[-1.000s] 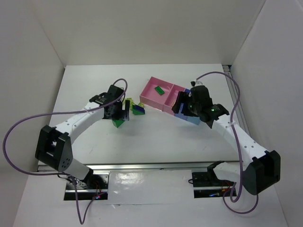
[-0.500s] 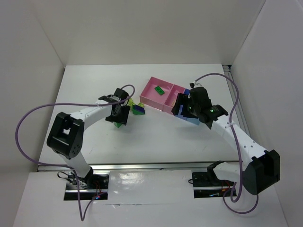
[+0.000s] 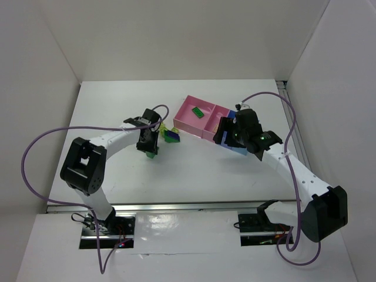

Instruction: Sort the legos into containers by color

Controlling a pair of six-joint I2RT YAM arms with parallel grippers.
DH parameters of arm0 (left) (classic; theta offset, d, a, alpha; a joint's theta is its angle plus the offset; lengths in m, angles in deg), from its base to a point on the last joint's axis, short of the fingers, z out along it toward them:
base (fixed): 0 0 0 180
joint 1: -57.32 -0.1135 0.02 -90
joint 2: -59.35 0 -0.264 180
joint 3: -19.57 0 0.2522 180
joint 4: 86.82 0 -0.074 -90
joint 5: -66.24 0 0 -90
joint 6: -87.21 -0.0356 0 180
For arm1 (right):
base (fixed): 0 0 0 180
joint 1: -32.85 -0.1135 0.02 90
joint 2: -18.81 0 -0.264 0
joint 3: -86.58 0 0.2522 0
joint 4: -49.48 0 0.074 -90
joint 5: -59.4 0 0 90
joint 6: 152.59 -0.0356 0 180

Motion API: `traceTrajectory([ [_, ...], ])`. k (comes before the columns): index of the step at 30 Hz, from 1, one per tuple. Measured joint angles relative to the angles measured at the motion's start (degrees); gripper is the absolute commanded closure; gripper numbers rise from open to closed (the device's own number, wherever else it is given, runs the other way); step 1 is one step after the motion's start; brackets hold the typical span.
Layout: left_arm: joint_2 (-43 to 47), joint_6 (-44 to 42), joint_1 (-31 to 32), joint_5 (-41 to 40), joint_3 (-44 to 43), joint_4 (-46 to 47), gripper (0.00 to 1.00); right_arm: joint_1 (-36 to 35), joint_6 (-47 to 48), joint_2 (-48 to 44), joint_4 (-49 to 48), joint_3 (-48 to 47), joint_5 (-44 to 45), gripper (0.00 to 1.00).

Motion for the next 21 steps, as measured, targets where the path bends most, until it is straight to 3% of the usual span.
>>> traceTrajectory([
  [4,0.04,-0.09,-1.20,1.88,-0.20,0.15,0.95,0.00,-0.02,0.00,0.04,0.15,0.00,0.15],
  [7,1.46,-0.07,-4.04,5.09,-0.20,-0.33,1.00,0.00,0.07,0.00,0.04,0.15,0.00,0.15],
  [12,10.40,-0.11,-9.64,13.25,-0.20,-1.62,1.00,0.22,2.58,0.20,0.39,-0.81,-3.50,0.15],
  [17,19.61,-0.37,-11.72,29.99,-0.70,-0.22,1.00,1.60,5.81,0.63,-1.20,-3.13,-16.79,0.12],
  [21,19.98,0.79,-11.80,49.64,-0.37,5.99,1.00,3.04,5.57,0.66,-7.98,-2.56,-33.05,0.06],
])
